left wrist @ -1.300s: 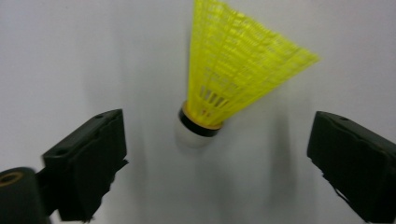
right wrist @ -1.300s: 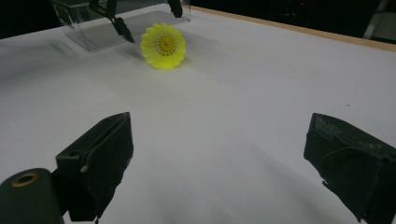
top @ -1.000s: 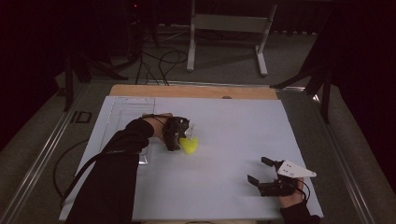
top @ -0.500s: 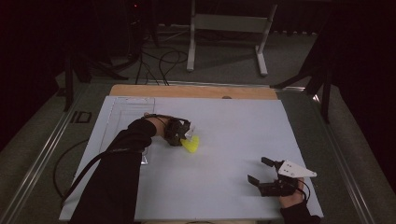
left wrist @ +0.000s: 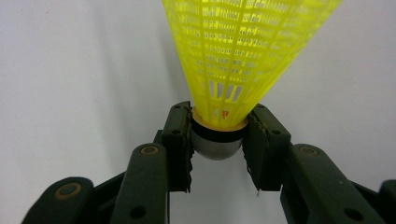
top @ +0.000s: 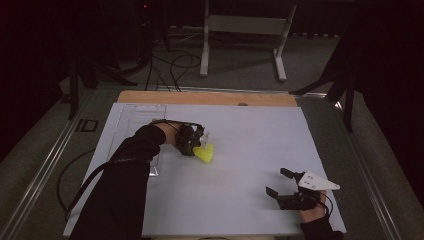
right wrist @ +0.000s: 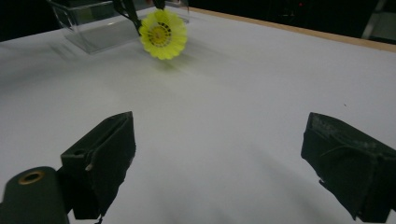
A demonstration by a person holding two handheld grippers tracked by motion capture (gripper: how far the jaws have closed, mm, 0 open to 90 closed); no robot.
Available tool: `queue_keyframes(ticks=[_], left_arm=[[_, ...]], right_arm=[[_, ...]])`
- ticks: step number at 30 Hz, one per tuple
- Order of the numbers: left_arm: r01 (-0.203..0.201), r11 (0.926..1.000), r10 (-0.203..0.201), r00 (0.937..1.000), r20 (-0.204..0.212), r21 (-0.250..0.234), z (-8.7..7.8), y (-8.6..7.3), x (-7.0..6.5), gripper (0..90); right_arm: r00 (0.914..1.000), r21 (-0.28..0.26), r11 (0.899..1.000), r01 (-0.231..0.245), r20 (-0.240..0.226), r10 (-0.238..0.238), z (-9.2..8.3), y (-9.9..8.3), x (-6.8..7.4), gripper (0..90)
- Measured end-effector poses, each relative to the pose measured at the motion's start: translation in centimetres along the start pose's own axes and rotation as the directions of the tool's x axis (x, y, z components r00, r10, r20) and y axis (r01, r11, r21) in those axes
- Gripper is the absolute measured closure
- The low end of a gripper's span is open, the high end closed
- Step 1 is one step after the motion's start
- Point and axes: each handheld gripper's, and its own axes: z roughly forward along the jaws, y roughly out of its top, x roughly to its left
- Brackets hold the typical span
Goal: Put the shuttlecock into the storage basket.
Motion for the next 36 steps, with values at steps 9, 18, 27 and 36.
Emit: queue_keyframes(ticks=[9,18,27,36], left_arm=[[0.092,0.9957,-0.09,0.9936,0.067,-0.016,-2.8,0.3,-0.5,64.8],[0.173,0.984,-0.169,0.9811,0.095,-0.042,-5.8,0.2,-1.5,64.8],[0.307,0.95,-0.302,0.95,0.08,-0.058,-8.2,-0.4,-2.1,64.7],[0.41,0.912,-0.408,0.911,0.061,-0.02,-9.7,-1.9,-2.9,64.7]], right_arm=[[0.9998,0.024,1.0,-0.004,0.02,0.004,0.0,0.1,-0.1,9.9],[0.9998,0.021,1.0,0.005,0.022,-0.005,0.0,0.2,0.0,9.9],[0.9998,0.018,1.0,0.003,0.018,-0.003,0.0,0.2,0.0,9.9],[0.9998,0.017,1.0,0.008,0.017,-0.008,0.0,0.2,0.0,9.9]])
